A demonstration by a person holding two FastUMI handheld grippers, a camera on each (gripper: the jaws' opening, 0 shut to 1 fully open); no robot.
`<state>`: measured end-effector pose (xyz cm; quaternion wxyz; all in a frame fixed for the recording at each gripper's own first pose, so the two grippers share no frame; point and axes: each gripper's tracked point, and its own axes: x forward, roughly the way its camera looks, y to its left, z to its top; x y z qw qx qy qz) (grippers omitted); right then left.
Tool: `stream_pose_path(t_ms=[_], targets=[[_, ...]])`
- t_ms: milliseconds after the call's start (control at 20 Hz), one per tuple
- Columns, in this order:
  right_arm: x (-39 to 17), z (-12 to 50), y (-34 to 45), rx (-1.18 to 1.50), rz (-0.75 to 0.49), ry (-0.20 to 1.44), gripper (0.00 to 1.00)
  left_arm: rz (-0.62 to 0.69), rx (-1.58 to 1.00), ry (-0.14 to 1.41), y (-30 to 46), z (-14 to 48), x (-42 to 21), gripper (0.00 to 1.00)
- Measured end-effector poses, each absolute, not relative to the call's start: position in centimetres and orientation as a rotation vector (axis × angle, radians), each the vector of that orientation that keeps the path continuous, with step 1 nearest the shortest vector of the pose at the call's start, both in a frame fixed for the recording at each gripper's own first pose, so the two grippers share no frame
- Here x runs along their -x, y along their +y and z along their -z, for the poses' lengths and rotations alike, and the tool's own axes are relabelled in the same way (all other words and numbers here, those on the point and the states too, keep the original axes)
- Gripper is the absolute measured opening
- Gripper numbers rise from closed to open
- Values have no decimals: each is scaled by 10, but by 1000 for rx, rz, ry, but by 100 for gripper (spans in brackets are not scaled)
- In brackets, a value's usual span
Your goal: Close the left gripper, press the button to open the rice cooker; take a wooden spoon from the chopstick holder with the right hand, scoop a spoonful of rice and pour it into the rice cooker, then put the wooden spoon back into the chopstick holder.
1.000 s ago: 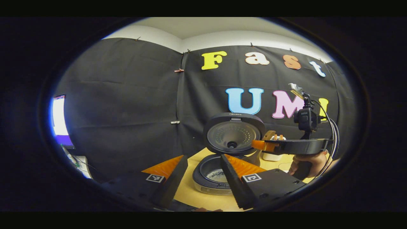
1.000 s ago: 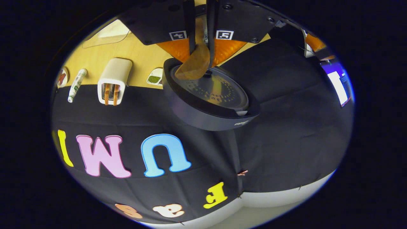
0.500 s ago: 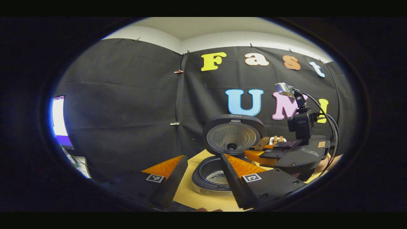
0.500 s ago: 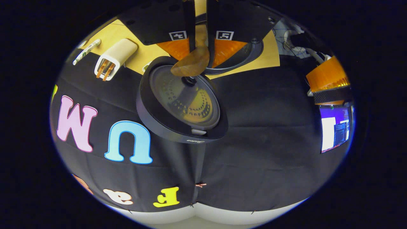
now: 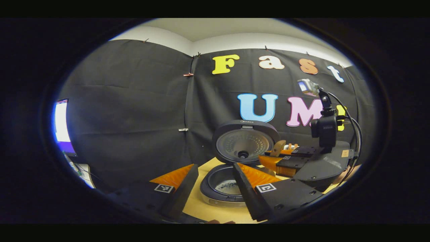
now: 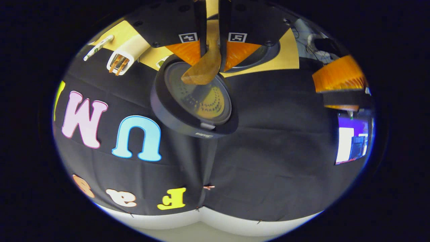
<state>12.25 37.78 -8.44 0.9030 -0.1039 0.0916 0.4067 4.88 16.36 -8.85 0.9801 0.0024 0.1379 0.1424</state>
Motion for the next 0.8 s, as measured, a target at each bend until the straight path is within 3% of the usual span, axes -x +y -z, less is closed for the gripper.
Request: stream_pose_path(t_ms=[50, 100, 400, 800], targets=[[-127, 79, 373, 181, -822, 196, 14, -284, -8, 280, 162, 89, -50, 74], [-131, 76, 367, 145, -803, 208, 18, -282, -11, 281, 160, 88, -51, 74], [-157, 64, 304, -60, -643, 280, 18, -232, -42, 268, 137, 83, -67, 74], [-169, 71, 174, -132, -389, 288, 18, -128, -52, 259, 85, 85, -96, 74]])
